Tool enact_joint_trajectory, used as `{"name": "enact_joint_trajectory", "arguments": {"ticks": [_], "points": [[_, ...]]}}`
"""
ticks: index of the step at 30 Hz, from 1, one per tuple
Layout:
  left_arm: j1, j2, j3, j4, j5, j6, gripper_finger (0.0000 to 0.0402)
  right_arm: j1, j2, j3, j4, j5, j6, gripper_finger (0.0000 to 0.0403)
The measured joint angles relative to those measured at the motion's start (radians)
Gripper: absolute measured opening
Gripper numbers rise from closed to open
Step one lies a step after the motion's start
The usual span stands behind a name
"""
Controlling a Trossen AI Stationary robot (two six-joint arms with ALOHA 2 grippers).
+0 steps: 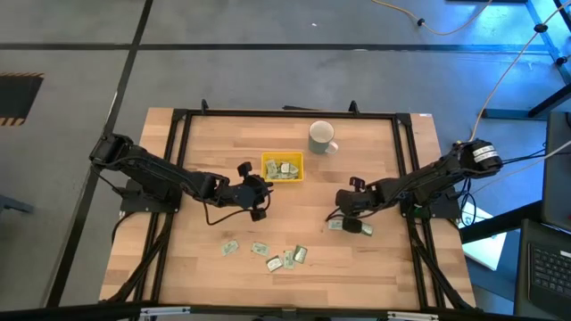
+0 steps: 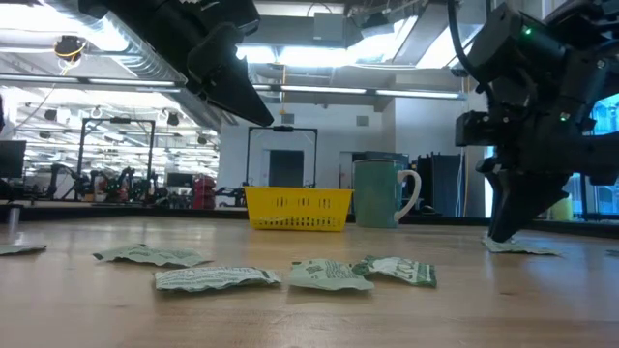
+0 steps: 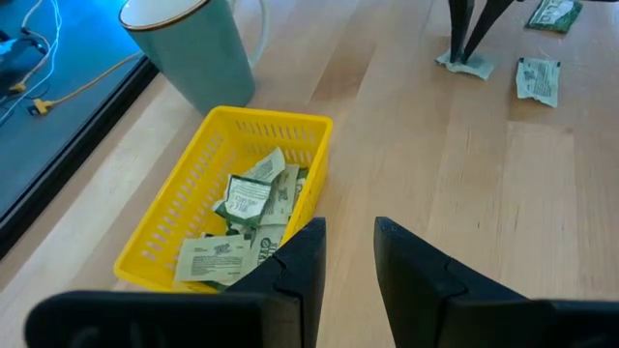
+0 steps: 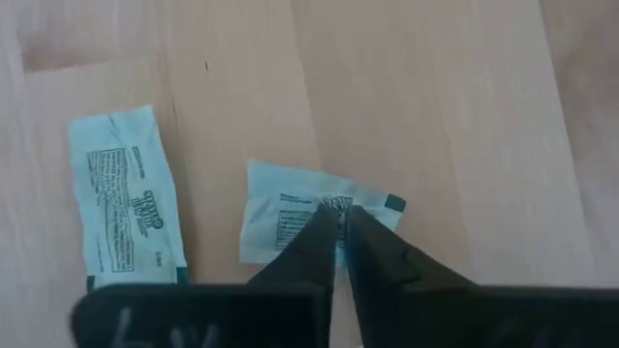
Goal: Pick and place Stevia / Truvia into bins
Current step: Put the middle right stevia tea packet into the yellow bin
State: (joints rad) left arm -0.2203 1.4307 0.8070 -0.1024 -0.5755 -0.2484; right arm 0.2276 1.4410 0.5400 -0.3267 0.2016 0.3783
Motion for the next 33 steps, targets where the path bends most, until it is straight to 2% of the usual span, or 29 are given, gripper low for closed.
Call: {"name": "enact_joint_trajectory", "arguments": {"ticks": [4,11,19,26,30,33], "points": [[0.0,0.0,0.0,0.0,0.0,0.0,0.0086,0.0,-0.014,-0.001,0.006,0.001,-0.017,0.0006],[0.0,0.0,0.0,0.0,-0.008,0.0,0.0086,-0.003,-0.047,0.038,0.01,0.031,-0.053,0.001],[0.0,0.0,0.0,0.0,-0.01,0.0,0.0086,-0.015,-0.05,0.205,0.079,0.137,-0.308,0.0005],[0.0,0.0,0.0,0.0,-0.01,0.0,0.0086,-0.118,-0.036,0.317,0.28,0.144,-0.537,0.0004],[0.0,0.0,0.0,0.0,-0.009,0.0,0.0086,-0.203,-0.005,0.327,0.371,0.137,-0.585,0.0004],[0.0,0.0,0.0,0.001,-0.009,0.0,0.0086,-0.261,0.04,0.327,0.399,0.083,-0.588,0.0004]]}}
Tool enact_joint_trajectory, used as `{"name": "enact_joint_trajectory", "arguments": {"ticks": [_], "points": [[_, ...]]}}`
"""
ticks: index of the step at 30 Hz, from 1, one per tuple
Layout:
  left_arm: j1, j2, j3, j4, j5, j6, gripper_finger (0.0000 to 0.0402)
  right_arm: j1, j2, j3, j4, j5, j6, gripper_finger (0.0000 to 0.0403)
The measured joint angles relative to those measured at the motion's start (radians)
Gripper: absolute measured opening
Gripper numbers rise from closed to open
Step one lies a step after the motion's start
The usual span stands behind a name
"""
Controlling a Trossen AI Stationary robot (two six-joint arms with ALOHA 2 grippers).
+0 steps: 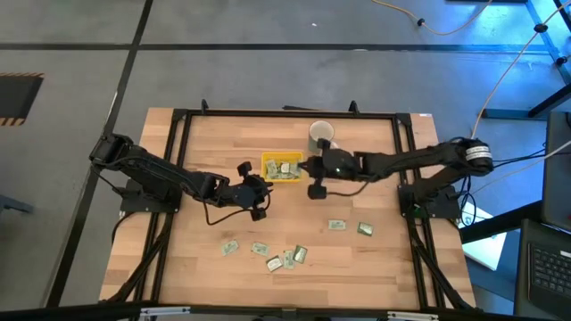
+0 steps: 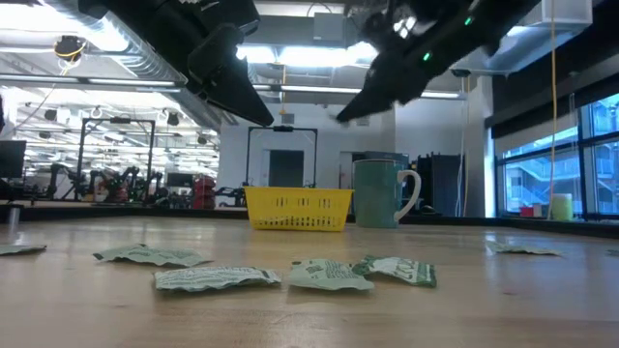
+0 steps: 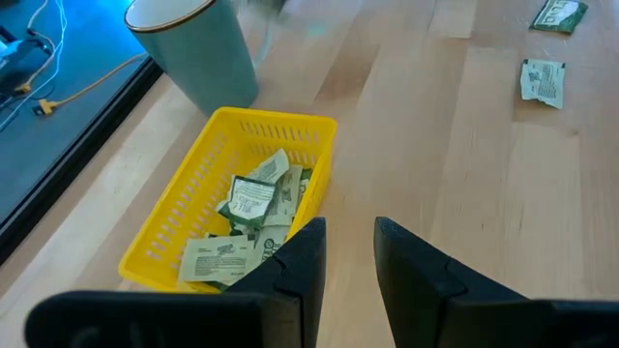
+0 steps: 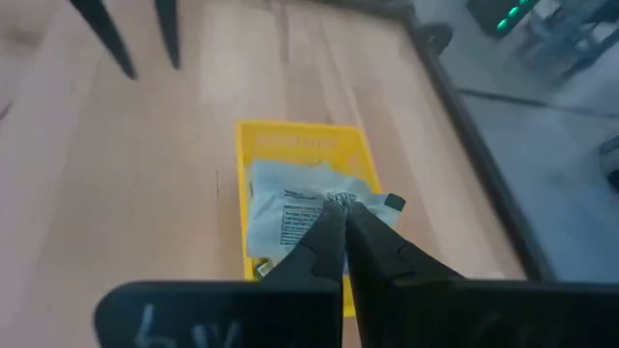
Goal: Pick and place Stevia / Truvia into bins
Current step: Put the middle right stevia tea packet into the yellow bin
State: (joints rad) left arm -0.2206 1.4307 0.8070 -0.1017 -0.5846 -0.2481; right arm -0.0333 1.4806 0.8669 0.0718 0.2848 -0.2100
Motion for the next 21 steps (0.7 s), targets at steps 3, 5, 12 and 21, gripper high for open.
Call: {"name": "enact_joint_trajectory", "arguments": {"ticks": [3,5,12,21], "points": [[0.0,0.0,0.0,0.0,0.0,0.0,0.0086,-0.04,0.066,0.0,0.05,-0.056,0.018,0.0004],[0.0,0.0,0.0,0.0,0.0,0.0,0.0086,-0.058,0.117,0.0,0.076,-0.066,0.021,0.0004],[0.0,0.0,0.0,0.0,0.0,0.0,0.0086,-0.09,0.243,0.0,0.13,-0.069,-0.006,0.0016],[0.0,0.0,0.0,0.0,0.0,0.0,0.0086,-0.089,0.263,0.0,0.14,-0.068,-0.005,0.0023]]}}
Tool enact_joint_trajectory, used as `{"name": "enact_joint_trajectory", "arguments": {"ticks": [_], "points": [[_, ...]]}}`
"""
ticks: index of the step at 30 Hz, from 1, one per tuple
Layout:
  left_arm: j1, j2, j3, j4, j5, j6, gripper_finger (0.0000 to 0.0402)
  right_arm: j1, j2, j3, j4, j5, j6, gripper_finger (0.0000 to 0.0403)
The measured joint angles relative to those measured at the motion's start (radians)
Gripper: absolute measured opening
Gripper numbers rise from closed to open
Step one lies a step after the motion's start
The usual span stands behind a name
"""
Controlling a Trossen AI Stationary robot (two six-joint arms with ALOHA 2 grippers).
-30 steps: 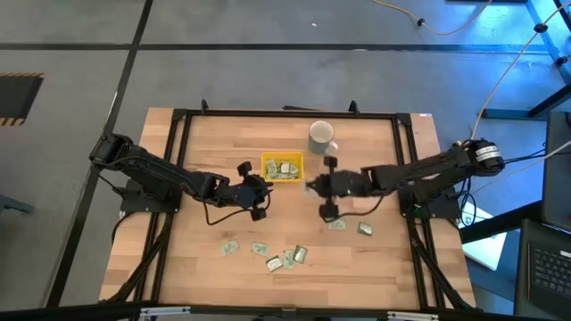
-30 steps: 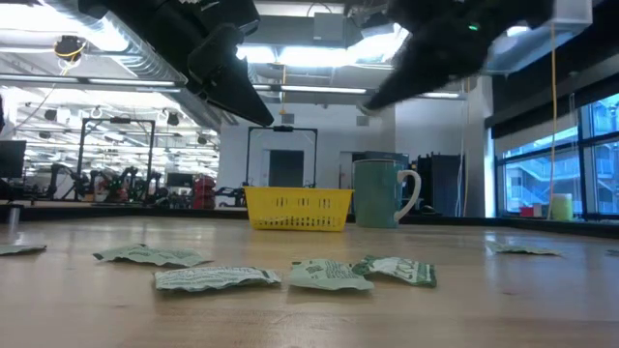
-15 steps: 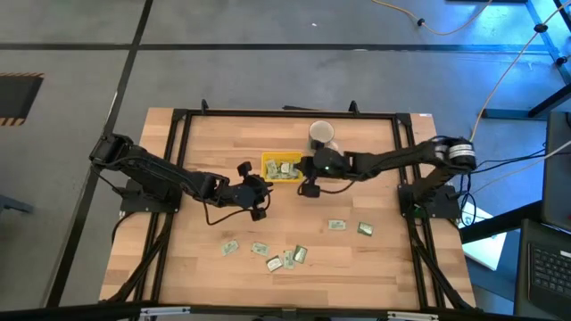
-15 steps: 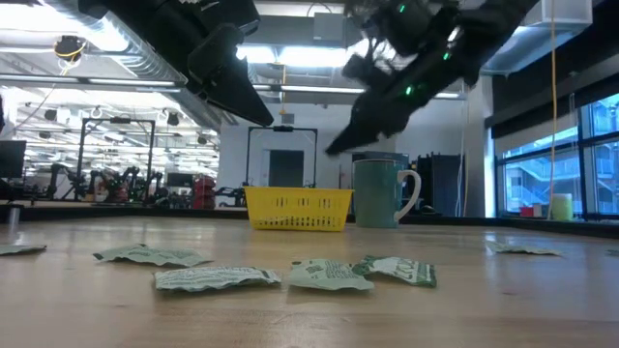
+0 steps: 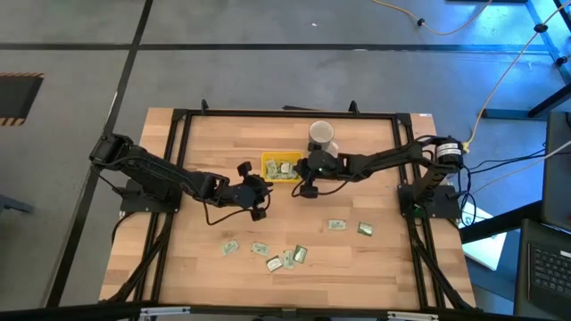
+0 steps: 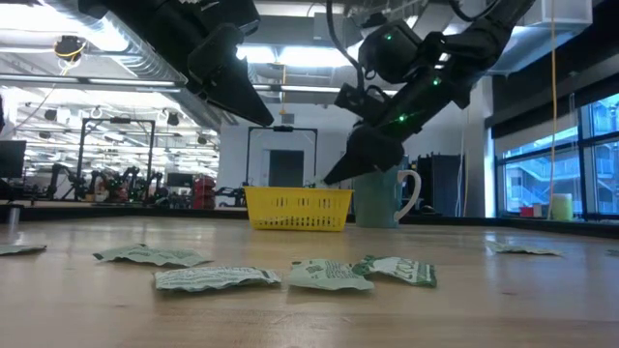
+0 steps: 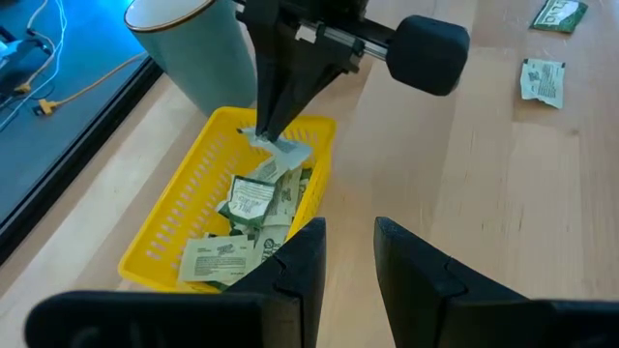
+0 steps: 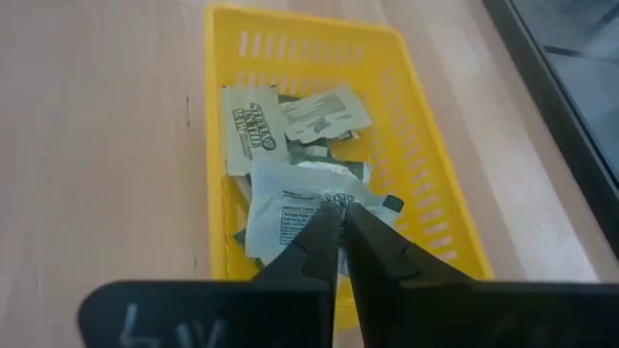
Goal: Pick and place Stevia / Truvia into bins
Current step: Put the middle right stevia tea packet into the yellow bin
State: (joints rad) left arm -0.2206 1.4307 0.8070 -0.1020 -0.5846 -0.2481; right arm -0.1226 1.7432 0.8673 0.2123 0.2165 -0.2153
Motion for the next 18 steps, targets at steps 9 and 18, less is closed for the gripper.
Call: {"name": "enact_joint_trajectory", "arguments": {"ticks": [9,18], "points": [[0.0,0.0,0.0,0.0,0.0,0.0,0.0086,0.0,-0.001,0.003,0.006,0.0,-0.003,0.0057],[0.0,0.0,0.0,-0.003,0.001,0.0,0.0086,0.056,-0.059,0.065,-0.195,-0.001,0.004,0.0103]]}}
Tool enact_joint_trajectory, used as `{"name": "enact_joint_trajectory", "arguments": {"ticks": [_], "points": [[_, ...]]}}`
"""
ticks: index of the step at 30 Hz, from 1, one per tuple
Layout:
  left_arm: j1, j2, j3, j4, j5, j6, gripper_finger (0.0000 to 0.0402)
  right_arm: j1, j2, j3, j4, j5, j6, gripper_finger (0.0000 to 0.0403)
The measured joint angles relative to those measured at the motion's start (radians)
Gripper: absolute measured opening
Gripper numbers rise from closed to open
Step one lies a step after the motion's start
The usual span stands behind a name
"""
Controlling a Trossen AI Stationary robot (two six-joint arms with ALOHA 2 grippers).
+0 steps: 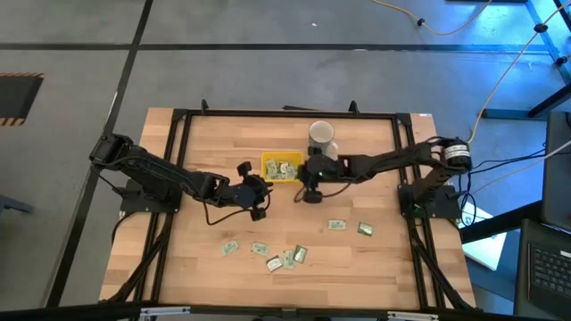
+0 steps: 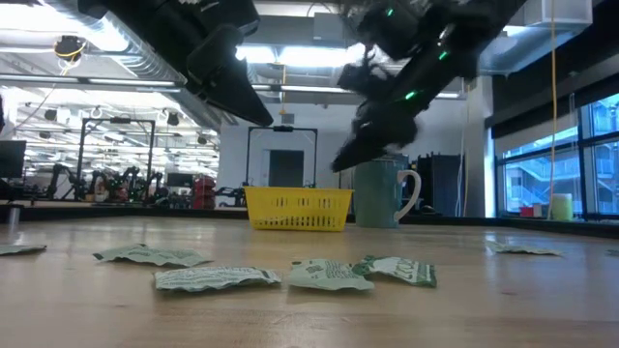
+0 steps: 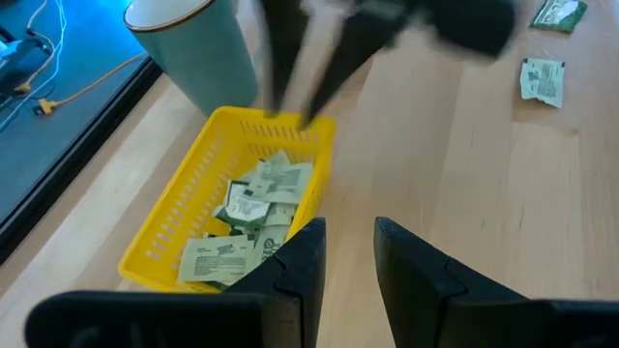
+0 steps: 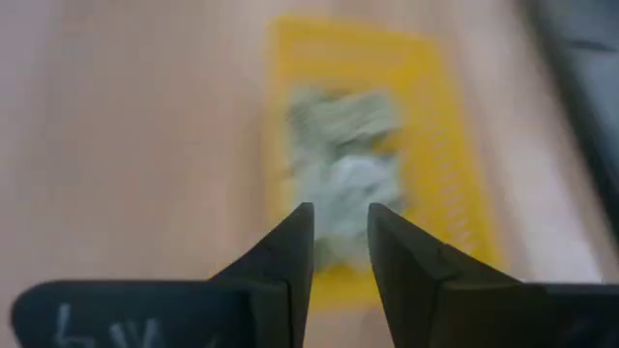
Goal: Pick and place Stevia / Truvia into bins
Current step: Put the middle right stevia tea packet into the yellow bin
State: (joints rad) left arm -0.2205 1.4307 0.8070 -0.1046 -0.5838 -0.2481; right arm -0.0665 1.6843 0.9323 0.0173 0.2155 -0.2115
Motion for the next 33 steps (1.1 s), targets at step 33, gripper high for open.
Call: {"name": "enact_joint_trajectory", "arguments": {"ticks": [33], "points": [[0.0,0.0,0.0,0.002,0.001,-0.001,0.0086,0.446,-0.188,-0.229,-0.33,-0.001,0.446,0.01]]}}
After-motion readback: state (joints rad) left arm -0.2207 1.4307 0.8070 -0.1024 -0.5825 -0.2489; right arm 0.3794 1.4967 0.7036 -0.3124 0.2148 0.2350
